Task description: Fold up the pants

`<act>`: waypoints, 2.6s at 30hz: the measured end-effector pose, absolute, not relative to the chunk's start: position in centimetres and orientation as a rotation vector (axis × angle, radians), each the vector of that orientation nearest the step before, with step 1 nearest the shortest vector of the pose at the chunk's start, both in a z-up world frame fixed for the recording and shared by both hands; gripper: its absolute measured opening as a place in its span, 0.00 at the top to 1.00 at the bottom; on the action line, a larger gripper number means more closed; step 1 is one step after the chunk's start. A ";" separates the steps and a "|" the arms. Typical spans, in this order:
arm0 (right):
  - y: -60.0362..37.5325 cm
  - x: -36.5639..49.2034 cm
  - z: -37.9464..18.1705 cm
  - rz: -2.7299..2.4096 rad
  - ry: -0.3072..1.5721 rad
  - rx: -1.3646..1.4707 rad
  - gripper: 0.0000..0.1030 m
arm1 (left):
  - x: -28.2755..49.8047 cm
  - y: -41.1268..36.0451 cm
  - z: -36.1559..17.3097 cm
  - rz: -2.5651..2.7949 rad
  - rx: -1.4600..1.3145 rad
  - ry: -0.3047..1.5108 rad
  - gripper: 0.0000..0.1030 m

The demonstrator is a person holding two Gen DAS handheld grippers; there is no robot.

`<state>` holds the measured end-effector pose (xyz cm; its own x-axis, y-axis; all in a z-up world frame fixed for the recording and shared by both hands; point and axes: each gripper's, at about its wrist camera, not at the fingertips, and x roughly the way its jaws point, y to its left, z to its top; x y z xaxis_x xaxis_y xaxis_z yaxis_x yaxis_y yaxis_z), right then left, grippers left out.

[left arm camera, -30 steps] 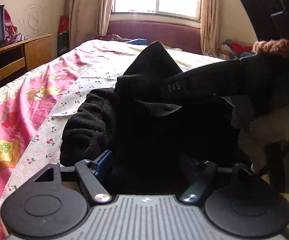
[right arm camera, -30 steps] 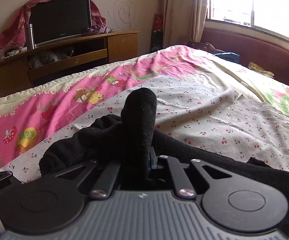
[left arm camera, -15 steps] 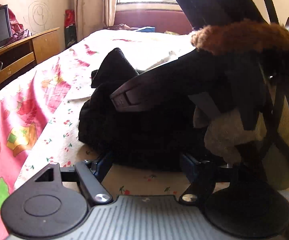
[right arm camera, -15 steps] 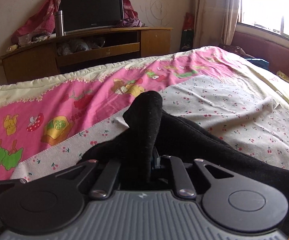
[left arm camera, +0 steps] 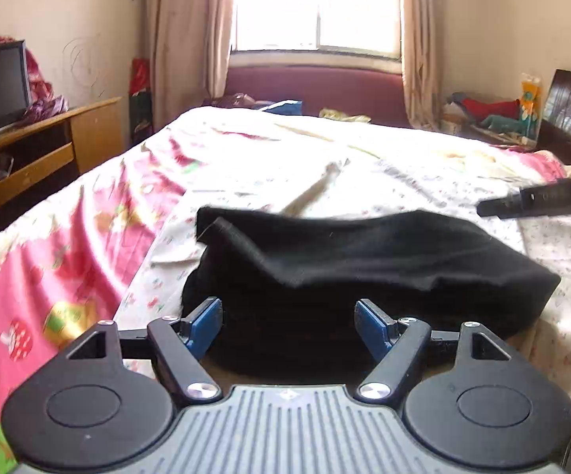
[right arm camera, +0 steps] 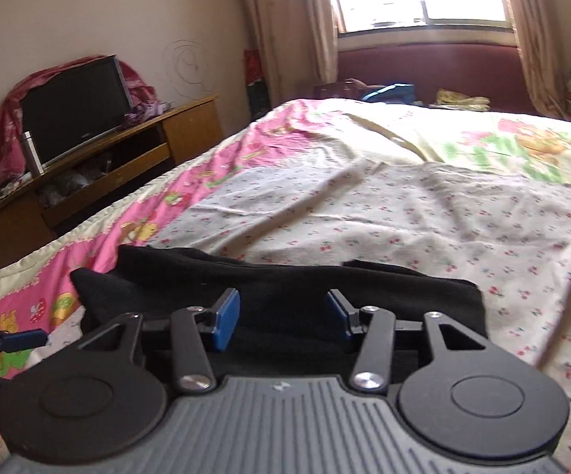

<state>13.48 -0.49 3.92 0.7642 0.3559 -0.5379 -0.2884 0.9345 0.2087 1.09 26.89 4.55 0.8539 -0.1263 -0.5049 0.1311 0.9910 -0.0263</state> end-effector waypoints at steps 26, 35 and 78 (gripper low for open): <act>-11.8 23.6 -10.7 0.535 0.892 1.014 0.73 | 10.0 20.1 0.9 -0.259 0.281 0.729 0.12; -15.3 15.5 -5.2 0.523 0.807 0.907 0.88 | 9.3 15.3 0.0 -0.418 0.309 0.749 0.12; -20.7 13.0 -7.5 0.329 0.824 1.027 0.88 | 6.9 10.3 0.2 -0.472 0.383 0.701 0.10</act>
